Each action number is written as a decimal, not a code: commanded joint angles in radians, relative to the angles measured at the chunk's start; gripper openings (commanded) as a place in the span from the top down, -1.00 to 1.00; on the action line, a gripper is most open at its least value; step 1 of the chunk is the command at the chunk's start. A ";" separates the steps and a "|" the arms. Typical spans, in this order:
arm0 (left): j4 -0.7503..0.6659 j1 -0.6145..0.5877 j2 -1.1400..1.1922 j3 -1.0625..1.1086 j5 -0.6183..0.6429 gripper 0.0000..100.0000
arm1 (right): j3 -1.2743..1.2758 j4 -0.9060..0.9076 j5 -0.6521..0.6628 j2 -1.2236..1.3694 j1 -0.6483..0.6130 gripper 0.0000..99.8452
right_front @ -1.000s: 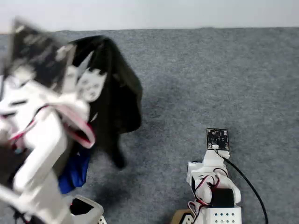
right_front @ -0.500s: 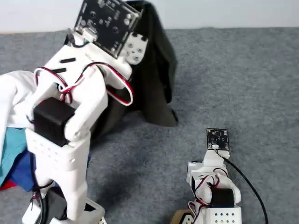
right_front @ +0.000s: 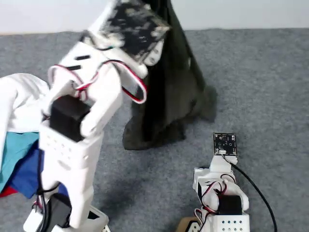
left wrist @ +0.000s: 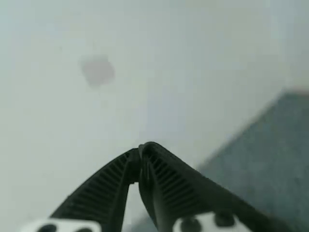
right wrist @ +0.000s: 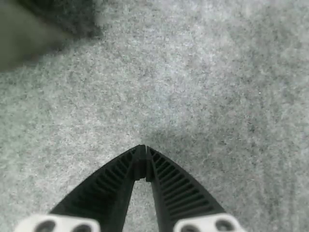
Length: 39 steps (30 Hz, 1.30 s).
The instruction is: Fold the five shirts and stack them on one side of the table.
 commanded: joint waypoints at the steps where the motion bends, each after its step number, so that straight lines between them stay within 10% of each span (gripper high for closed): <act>1: 0.153 -0.005 -0.008 0.090 -0.006 1.00 | 0.015 -0.005 -0.008 -0.004 0.004 0.98; 23: 0.594 -0.009 -0.017 0.271 -0.038 0.63 | 0.015 -0.007 -0.003 -0.004 0.004 0.98; 39: 0.594 -0.523 -0.181 0.816 -0.143 0.63 | 0.015 -0.007 -0.003 -0.004 0.007 0.98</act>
